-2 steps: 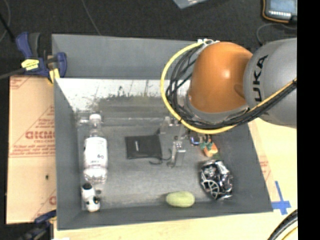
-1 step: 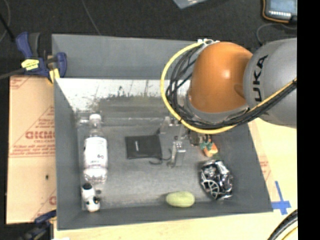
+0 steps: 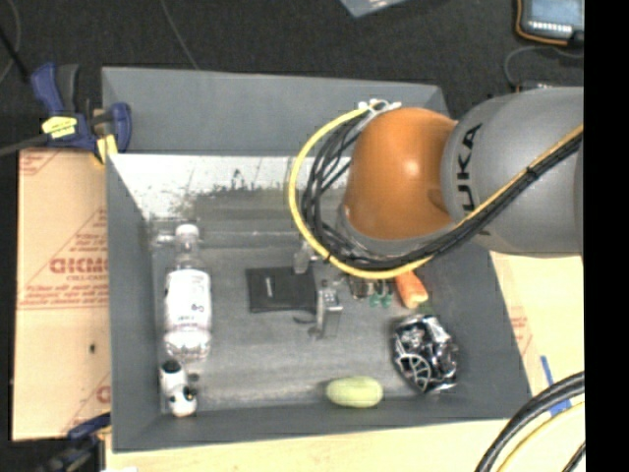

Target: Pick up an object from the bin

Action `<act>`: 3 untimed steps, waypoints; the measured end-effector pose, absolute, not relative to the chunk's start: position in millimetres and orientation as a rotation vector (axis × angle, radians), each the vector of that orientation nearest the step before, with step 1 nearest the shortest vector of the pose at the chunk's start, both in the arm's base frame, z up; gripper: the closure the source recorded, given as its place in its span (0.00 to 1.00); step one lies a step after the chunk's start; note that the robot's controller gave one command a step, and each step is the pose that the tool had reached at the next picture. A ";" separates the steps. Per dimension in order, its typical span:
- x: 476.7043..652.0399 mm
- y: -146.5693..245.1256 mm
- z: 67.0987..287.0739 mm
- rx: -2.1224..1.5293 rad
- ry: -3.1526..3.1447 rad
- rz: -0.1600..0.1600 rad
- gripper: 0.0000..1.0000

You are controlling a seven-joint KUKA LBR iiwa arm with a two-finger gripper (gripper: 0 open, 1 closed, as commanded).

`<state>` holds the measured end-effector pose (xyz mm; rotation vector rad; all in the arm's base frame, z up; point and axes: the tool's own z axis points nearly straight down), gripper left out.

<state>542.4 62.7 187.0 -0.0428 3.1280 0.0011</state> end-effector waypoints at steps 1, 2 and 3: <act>550.8 87.1 153.4 0.145 3.135 0.002 0.00; 543.7 78.3 126.0 0.533 3.080 0.005 1.00; 543.7 78.3 126.0 0.533 3.080 0.005 1.00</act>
Offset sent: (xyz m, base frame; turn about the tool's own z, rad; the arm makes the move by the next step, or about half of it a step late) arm 0.0005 0.0166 -0.0614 0.3716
